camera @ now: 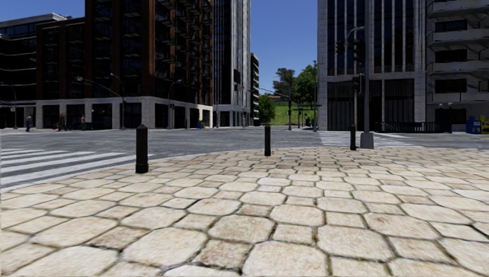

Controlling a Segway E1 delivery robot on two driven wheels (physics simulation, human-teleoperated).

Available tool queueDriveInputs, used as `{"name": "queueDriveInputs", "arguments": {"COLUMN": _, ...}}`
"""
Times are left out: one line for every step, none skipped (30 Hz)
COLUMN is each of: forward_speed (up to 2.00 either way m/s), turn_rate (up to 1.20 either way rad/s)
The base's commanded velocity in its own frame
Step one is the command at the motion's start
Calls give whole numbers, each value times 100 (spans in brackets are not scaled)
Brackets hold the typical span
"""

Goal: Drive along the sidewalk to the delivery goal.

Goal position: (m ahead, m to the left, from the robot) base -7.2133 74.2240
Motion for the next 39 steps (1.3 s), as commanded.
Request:
{"name": "queueDriveInputs", "arguments": {"forward_speed": 200, "turn_rate": -2}}
{"name": "queueDriveInputs", "arguments": {"forward_speed": 200, "turn_rate": 0}}
{"name": "queueDriveInputs", "arguments": {"forward_speed": 200, "turn_rate": 0}}
{"name": "queueDriveInputs", "arguments": {"forward_speed": 200, "turn_rate": 0}}
{"name": "queueDriveInputs", "arguments": {"forward_speed": 200, "turn_rate": 0}}
{"name": "queueDriveInputs", "arguments": {"forward_speed": 200, "turn_rate": 0}}
{"name": "queueDriveInputs", "arguments": {"forward_speed": 200, "turn_rate": 0}}
{"name": "queueDriveInputs", "arguments": {"forward_speed": 200, "turn_rate": 0}}
{"name": "queueDriveInputs", "arguments": {"forward_speed": 200, "turn_rate": 0}}
{"name": "queueDriveInputs", "arguments": {"forward_speed": 200, "turn_rate": 0}}
{"name": "queueDriveInputs", "arguments": {"forward_speed": 200, "turn_rate": 0}}
{"name": "queueDriveInputs", "arguments": {"forward_speed": 200, "turn_rate": 0}}
{"name": "queueDriveInputs", "arguments": {"forward_speed": 200, "turn_rate": 0}}
{"name": "queueDriveInputs", "arguments": {"forward_speed": 200, "turn_rate": 0}}
{"name": "queueDriveInputs", "arguments": {"forward_speed": 200, "turn_rate": 0}}
{"name": "queueDriveInputs", "arguments": {"forward_speed": 200, "turn_rate": 0}}
{"name": "queueDriveInputs", "arguments": {"forward_speed": 200, "turn_rate": 0}}
{"name": "queueDriveInputs", "arguments": {"forward_speed": 200, "turn_rate": 0}}
{"name": "queueDriveInputs", "arguments": {"forward_speed": 200, "turn_rate": 0}}
{"name": "queueDriveInputs", "arguments": {"forward_speed": 200, "turn_rate": 0}}
{"name": "queueDriveInputs", "arguments": {"forward_speed": 200, "turn_rate": 0}}
{"name": "queueDriveInputs", "arguments": {"forward_speed": 200, "turn_rate": 0}}
{"name": "queueDriveInputs", "arguments": {"forward_speed": 200, "turn_rate": 0}}
{"name": "queueDriveInputs", "arguments": {"forward_speed": 200, "turn_rate": 0}}
{"name": "queueDriveInputs", "arguments": {"forward_speed": 200, "turn_rate": 0}}
{"name": "queueDriveInputs", "arguments": {"forward_speed": 200, "turn_rate": 0}}
{"name": "queueDriveInputs", "arguments": {"forward_speed": 200, "turn_rate": 0}}
{"name": "queueDriveInputs", "arguments": {"forward_speed": 200, "turn_rate": 0}}
{"name": "queueDriveInputs", "arguments": {"forward_speed": 200, "turn_rate": 0}}
{"name": "queueDriveInputs", "arguments": {"forward_speed": 200, "turn_rate": 0}}
{"name": "queueDriveInputs", "arguments": {"forward_speed": 200, "turn_rate": 0}}
{"name": "queueDriveInputs", "arguments": {"forward_speed": 200, "turn_rate": 0}}
{"name": "queueDriveInputs", "arguments": {"forward_speed": 200, "turn_rate": 0}}
{"name": "queueDriveInputs", "arguments": {"forward_speed": 200, "turn_rate": 0}}
{"name": "queueDriveInputs", "arguments": {"forward_speed": 200, "turn_rate": 5}}
{"name": "queueDriveInputs", "arguments": {"forward_speed": 200, "turn_rate": 33}}
{"name": "queueDriveInputs", "arguments": {"forward_speed": 200, "turn_rate": 81}}
{"name": "queueDriveInputs", "arguments": {"forward_speed": 200, "turn_rate": 104}}
{"name": "queueDriveInputs", "arguments": {"forward_speed": 200, "turn_rate": 104}}
